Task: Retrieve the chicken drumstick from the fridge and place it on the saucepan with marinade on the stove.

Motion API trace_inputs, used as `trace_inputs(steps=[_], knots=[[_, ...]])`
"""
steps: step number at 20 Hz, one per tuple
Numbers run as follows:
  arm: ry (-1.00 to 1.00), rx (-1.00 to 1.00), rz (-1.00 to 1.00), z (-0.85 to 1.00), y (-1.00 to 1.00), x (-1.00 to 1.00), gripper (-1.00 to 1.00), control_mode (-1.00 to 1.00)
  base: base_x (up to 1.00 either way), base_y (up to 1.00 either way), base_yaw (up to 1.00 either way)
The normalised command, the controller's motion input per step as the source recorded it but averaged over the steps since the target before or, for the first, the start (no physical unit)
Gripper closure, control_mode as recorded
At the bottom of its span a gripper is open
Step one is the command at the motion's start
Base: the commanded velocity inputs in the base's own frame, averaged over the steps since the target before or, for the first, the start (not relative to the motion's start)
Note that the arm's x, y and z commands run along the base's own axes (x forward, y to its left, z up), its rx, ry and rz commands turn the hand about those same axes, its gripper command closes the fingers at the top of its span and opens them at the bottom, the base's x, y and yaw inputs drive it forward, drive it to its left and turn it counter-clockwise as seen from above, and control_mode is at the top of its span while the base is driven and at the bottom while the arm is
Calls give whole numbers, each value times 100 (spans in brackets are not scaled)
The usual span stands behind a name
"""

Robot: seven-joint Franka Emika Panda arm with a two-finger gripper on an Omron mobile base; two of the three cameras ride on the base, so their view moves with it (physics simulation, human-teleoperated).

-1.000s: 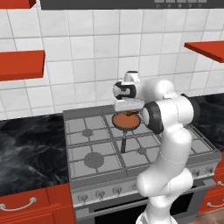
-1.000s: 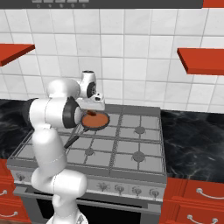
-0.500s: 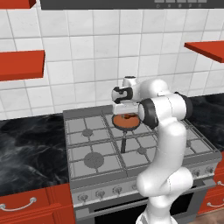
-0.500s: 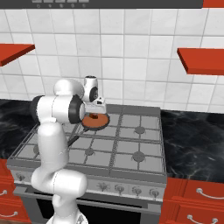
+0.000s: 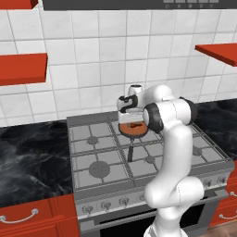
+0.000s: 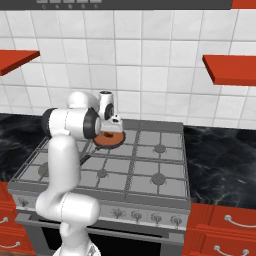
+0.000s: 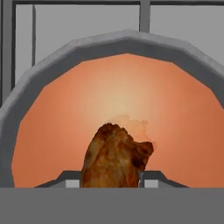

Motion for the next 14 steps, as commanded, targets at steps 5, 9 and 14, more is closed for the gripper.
trace_inputs(steps=[5, 9, 14], knots=[[0, 0, 0, -1, 0, 31, 100, -100, 0, 0, 0], [0, 0, 0, 0, 0, 3, 100, -100, 0, 0, 0], [0, 0, 0, 0, 0, 0, -100, -100, 0, 0, 0]])
